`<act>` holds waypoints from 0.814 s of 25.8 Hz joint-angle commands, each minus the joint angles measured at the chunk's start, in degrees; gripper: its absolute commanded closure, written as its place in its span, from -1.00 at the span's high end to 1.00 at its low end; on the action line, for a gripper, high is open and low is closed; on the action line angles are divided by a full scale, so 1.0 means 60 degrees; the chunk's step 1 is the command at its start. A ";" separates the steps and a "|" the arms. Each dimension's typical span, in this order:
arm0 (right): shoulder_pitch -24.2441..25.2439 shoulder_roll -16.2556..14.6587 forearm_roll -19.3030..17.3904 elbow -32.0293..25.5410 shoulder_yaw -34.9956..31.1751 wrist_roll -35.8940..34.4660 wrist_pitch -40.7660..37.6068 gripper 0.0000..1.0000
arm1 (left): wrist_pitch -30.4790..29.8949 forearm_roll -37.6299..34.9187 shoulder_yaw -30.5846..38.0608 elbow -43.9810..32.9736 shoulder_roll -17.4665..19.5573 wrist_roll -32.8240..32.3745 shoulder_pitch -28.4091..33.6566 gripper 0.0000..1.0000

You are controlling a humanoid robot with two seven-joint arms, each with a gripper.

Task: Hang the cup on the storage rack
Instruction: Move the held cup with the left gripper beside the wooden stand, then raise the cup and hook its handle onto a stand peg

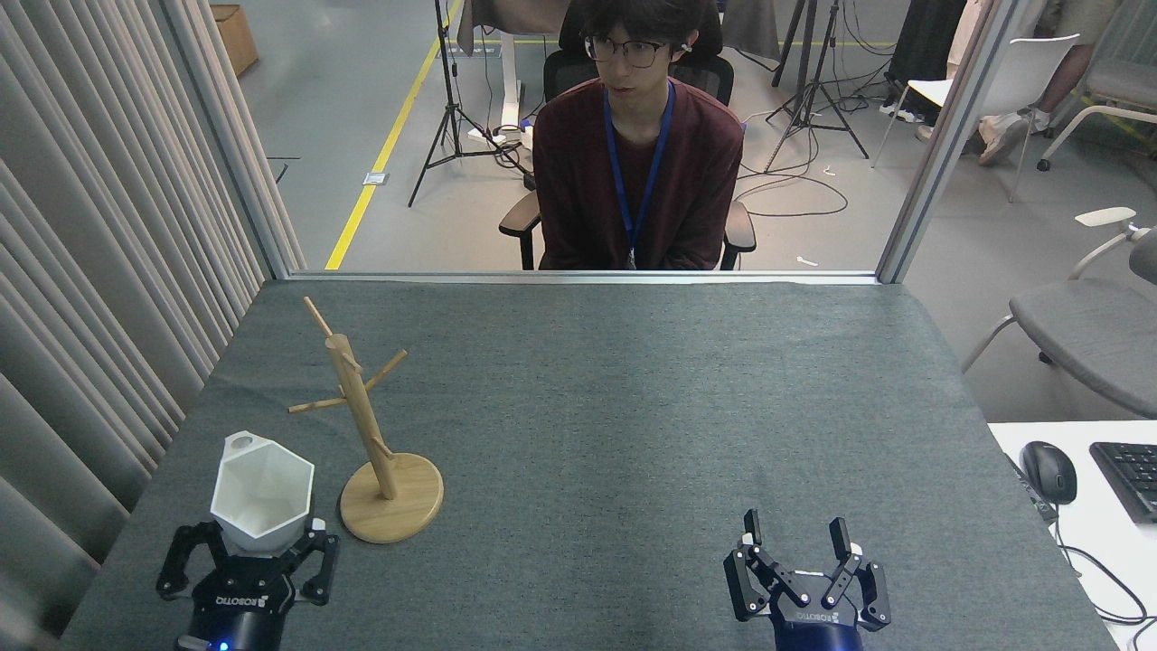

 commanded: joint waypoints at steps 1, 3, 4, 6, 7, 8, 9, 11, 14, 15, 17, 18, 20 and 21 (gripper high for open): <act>0.0005 -0.0009 0.0009 0.0019 0.0012 -0.0047 0.0001 0.98 | 0.0812 -0.0394 0.0176 0.0730 0.0120 -0.0014 -0.0526 -0.16; 0.0005 -0.0023 0.0009 0.0019 0.0012 -0.0061 0.0001 0.98 | 0.0871 -0.0629 0.0235 0.0950 0.0120 -0.0014 -0.0702 -0.16; -0.0009 -0.0023 0.0009 0.0019 0.0027 -0.0061 -0.0014 0.98 | 0.0886 -0.0790 0.0249 0.1038 0.0120 -0.0014 -0.0805 -0.16; -0.0009 -0.0038 0.0009 0.0034 0.0012 -0.0076 -0.0014 0.98 | 0.0886 -0.1185 0.0249 0.1111 0.0120 0.0000 -0.0922 -0.16; -0.0024 -0.0038 0.0009 0.0034 0.0012 -0.0076 -0.0014 0.98 | 0.0886 -0.1390 0.0249 0.1111 0.0105 0.0000 -0.0936 -0.16; -0.0024 -0.0023 0.0009 0.0034 0.0012 -0.0076 -0.0014 0.98 | 0.0886 -0.1581 0.0249 0.1111 0.0105 0.0000 -0.0980 -0.16; -0.0039 -0.0038 0.0009 0.0034 0.0012 -0.0090 -0.0014 0.98 | 0.0886 -0.1786 0.0249 0.1111 0.0105 0.0000 -0.1039 -0.16; -0.0039 -0.0023 0.0009 0.0034 0.0012 -0.0091 -0.0014 0.98 | 0.0886 -0.2181 0.0235 0.1141 0.0047 0.0015 -0.1171 -0.16; -0.0127 -0.0023 0.0009 0.0049 0.0012 -0.0091 -0.0014 0.98 | 0.0886 -0.2577 0.0205 0.1302 0.0032 0.0015 -0.1303 -0.16; -0.0141 -0.0009 0.0009 0.0049 0.0012 -0.0091 -0.0014 0.98 | 0.0886 -0.2738 0.0191 0.1346 0.0017 0.0029 -0.1376 -0.16; -0.0141 -0.0009 0.0009 0.0049 0.0012 -0.0091 -0.0014 0.98 | 0.0886 -0.3002 0.0176 0.1536 0.0003 0.0044 -0.1566 -0.15; -0.0171 -0.0009 0.0009 0.0078 0.0012 -0.0091 0.0001 0.98 | 0.0886 -0.3134 0.0161 0.1668 -0.0026 0.0044 -0.1669 -0.15; -0.0229 -0.0009 0.0009 0.0122 -0.0003 -0.0091 -0.0014 0.98 | 0.0886 -0.3309 0.0161 0.1902 -0.0041 0.0088 -0.1830 -0.15; -0.0258 -0.0023 0.0009 0.0137 -0.0003 -0.0091 -0.0014 0.98 | 0.0886 -0.3339 0.0147 0.2005 -0.0041 0.0103 -0.1903 -0.15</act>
